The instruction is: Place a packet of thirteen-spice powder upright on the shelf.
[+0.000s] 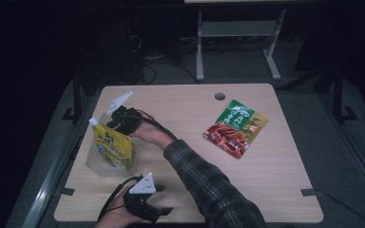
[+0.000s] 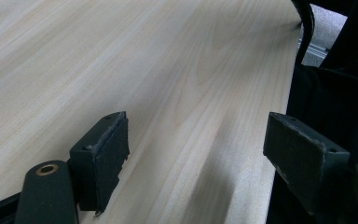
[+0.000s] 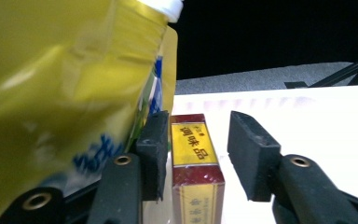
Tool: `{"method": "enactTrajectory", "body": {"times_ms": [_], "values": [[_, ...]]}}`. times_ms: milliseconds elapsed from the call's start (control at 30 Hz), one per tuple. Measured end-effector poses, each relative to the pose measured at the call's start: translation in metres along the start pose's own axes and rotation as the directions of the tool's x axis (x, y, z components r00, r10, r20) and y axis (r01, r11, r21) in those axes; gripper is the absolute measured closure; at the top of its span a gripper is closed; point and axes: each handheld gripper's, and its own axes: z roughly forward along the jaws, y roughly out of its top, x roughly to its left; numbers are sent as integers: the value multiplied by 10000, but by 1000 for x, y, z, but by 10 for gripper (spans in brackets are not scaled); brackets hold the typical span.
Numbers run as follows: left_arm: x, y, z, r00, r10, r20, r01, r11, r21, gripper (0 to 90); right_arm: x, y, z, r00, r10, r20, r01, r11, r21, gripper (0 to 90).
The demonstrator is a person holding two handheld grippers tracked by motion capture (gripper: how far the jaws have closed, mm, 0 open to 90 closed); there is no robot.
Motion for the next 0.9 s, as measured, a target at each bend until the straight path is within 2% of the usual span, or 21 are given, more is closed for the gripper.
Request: {"method": "enactTrajectory", "body": {"times_ms": [200, 467, 600, 800, 900], "values": [[0, 0, 1, 10000, -54, 9, 54, 9999, 114, 216, -1, -13, -26, 9990, 303, 314, -305, 9995, 46, 464], [2, 0, -2, 9999, -49, -90, 50, 10000, 64, 215, 0, -36, -65, 9951, 649, 746, -643, 9979, -98, 404], [2, 0, -2, 9996, -243, -125, 241, 9996, -156, 215, 3, -52, -84, 9928, 781, 907, -777, 9969, -78, 367], [4, 1, -3, 9995, -239, -186, 234, 9995, -232, 215, 8, -78, -112, 9852, 1077, 1336, -1096, 9940, 69, 353], [5, 1, -3, 9995, -222, -223, 216, 9995, -247, 215, 9, -91, -128, 9784, 1255, 1643, -1281, 9917, 53, 349]]}}
